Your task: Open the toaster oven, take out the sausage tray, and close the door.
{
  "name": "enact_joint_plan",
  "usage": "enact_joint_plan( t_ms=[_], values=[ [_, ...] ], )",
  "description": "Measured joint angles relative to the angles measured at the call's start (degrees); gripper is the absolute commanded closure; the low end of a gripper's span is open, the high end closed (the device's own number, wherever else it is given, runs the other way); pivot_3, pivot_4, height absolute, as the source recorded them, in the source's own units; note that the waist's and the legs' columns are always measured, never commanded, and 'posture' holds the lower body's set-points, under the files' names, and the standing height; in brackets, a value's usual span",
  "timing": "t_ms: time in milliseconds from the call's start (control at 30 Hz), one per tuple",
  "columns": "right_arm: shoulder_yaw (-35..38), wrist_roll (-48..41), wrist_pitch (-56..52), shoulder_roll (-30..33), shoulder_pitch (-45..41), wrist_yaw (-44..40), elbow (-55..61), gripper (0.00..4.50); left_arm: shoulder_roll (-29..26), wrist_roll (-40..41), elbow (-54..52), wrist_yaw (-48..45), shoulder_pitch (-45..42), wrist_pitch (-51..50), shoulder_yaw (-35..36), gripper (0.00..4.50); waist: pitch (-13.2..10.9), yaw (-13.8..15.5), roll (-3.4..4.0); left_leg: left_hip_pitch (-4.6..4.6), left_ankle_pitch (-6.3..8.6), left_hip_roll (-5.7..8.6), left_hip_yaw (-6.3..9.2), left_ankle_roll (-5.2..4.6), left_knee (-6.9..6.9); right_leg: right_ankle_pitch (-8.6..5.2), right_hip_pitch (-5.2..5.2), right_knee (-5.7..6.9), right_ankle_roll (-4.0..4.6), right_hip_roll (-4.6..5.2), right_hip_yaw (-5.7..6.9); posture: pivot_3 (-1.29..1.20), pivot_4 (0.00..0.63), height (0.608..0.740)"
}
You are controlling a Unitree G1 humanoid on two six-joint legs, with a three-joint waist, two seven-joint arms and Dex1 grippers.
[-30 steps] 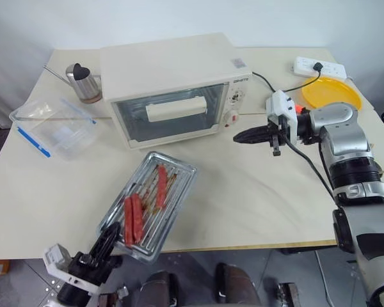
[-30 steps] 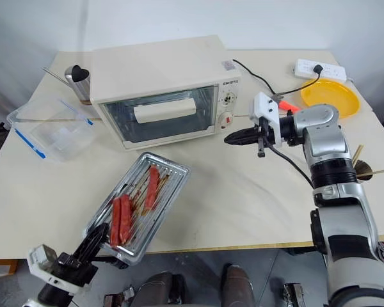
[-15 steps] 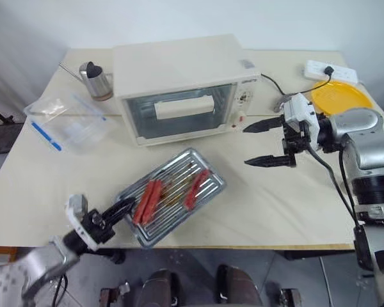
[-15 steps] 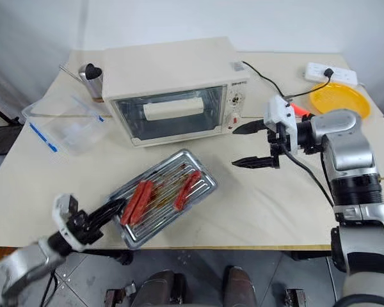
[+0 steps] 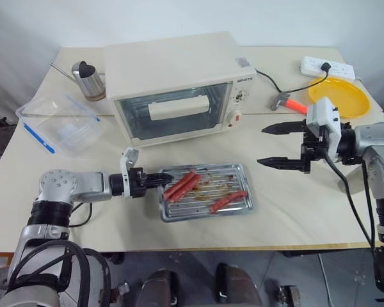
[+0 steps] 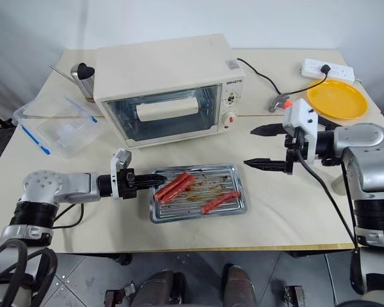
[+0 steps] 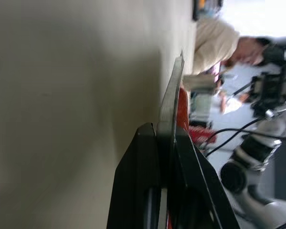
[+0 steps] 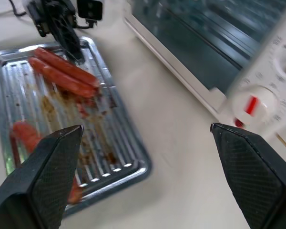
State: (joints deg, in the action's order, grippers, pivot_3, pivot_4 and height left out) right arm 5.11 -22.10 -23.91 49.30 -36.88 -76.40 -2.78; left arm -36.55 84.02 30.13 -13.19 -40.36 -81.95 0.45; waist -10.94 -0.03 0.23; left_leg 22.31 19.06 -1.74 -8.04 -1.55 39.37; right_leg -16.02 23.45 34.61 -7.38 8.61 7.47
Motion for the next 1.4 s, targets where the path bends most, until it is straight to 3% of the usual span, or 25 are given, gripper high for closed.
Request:
enact_joint_plan(
  t_ms=[233, 267, 367, 567, 700, 833, 933, 1000, 1167, 1400],
  values=[
    [2.25, -1.44, -1.02, 1.96, 4.49, 1.77, 2.84, 0.05, 0.66, -15.96, 3.88, -14.54, -5.36, -1.1, -3.25, 4.5, 0.02, 0.27, -0.03, -0.15, -0.15, 0.0, -0.27, -0.05, 0.0, 0.0, -0.02, -0.01, 0.01, 0.02, -0.32, 0.0, 0.15, 0.74],
    [2.31, -1.5, -1.09, 1.95, 4.95, 2.16, 3.01, 0.0, 0.92, -18.1, 4.71, -16.07, -6.25, -0.76, -3.73, 3.85, 0.02, 0.3, -0.03, -0.15, -0.15, 0.0, -0.27, -0.05, 0.0, 0.0, -0.01, 0.0, 0.01, 0.02, -0.33, 0.0, 0.15, 0.74],
    [2.4, -1.93, -1.19, 1.95, 6.4, 3.33, 3.74, 0.0, 1.75, -24.76, 6.98, -19.54, -7.79, 0.89, -4.36, 2.97, 0.02, 0.13, -0.03, -0.16, -0.15, -0.01, -0.3, -0.05, 0.0, 0.0, 0.05, 0.05, 0.01, 0.02, -0.4, 0.0, 0.15, 0.74],
    [2.34, -2.08, -1.2, 1.95, 6.48, 3.99, 4.21, 0.0, 1.19, -29.12, 7.13, -26.94, -8.25, 0.59, -3.86, 1.21, 0.02, -0.06, -0.05, -0.19, -0.16, -0.05, -0.3, -0.06, 0.0, 0.01, 0.13, 0.16, 0.01, 0.02, -0.5, 0.0, 0.15, 0.74],
    [1.78, -2.06, -0.98, 1.97, 5.45, 3.39, 3.84, 0.0, -4.47, -33.03, 2.23, -31.12, -7.26, 2.58, -4.06, 0.12, 0.03, -0.94, -0.11, -0.23, -0.15, -0.1, -0.27, -0.05, -0.1, 0.0, 0.32, 0.29, 0.05, -0.02, -0.72, 0.0, 0.15, 0.74],
    [0.66, -1.68, 0.31, 2.15, 3.72, 1.57, 1.69, 0.0, -12.94, -38.84, -6.63, -38.66, -1.68, 11.03, -6.14, 0.05, 0.03, -1.77, -0.11, -0.24, -0.15, -0.11, -0.33, -0.03, -0.23, -0.01, 0.46, 0.29, 0.05, -0.02, -0.83, 0.0, 0.15, 0.74],
    [-1.5, -0.98, 2.44, 2.18, 2.87, -0.61, -0.08, 0.0, -15.26, -41.95, -10.62, -44.1, 3.96, 20.42, -4.44, 0.05, 0.02, -1.55, -0.12, -0.14, -0.14, -0.11, -0.34, -0.04, -0.22, -0.01, 0.53, 0.25, 0.05, 0.01, -0.84, 0.0, 0.15, 0.74],
    [-2.85, -0.43, 4.45, 2.14, 2.29, -2.53, -1.98, 0.0, -15.79, -43.17, -12.3, -48.12, 8.18, 28.25, -1.36, 0.05, -0.03, -1.56, -0.21, -0.09, -0.13, -0.11, -0.36, -0.05, -0.22, -0.01, 0.58, 0.25, 0.05, 0.02, -0.84, 0.0, 0.15, 0.74],
    [-6.28, 3.14, 13.95, 2.15, 1.51, -9.04, -12.76, 0.0, -15.63, -50.16, -17.34, -55.57, 18.83, 58.83, 8.28, 0.05, -0.05, -1.35, -0.31, -0.03, -0.08, -0.09, -0.39, -0.13, -0.2, 0.0, 0.62, 0.21, 0.04, 0.11, -0.81, 0.0, 0.15, 0.74],
    [-8.82, 8.3, 23.58, 2.26, -2.34, -11.37, -27.82, 0.0, -15.65, -52.31, -17.43, -68.96, 28.75, 74.21, 10.84, 0.05, -0.05, -2.04, -0.32, -0.05, -0.01, -0.18, -0.7, -0.2, -0.17, 0.01, 0.84, 0.39, 0.05, 0.13, -0.79, 0.0, 0.15, 0.74]
  ],
)
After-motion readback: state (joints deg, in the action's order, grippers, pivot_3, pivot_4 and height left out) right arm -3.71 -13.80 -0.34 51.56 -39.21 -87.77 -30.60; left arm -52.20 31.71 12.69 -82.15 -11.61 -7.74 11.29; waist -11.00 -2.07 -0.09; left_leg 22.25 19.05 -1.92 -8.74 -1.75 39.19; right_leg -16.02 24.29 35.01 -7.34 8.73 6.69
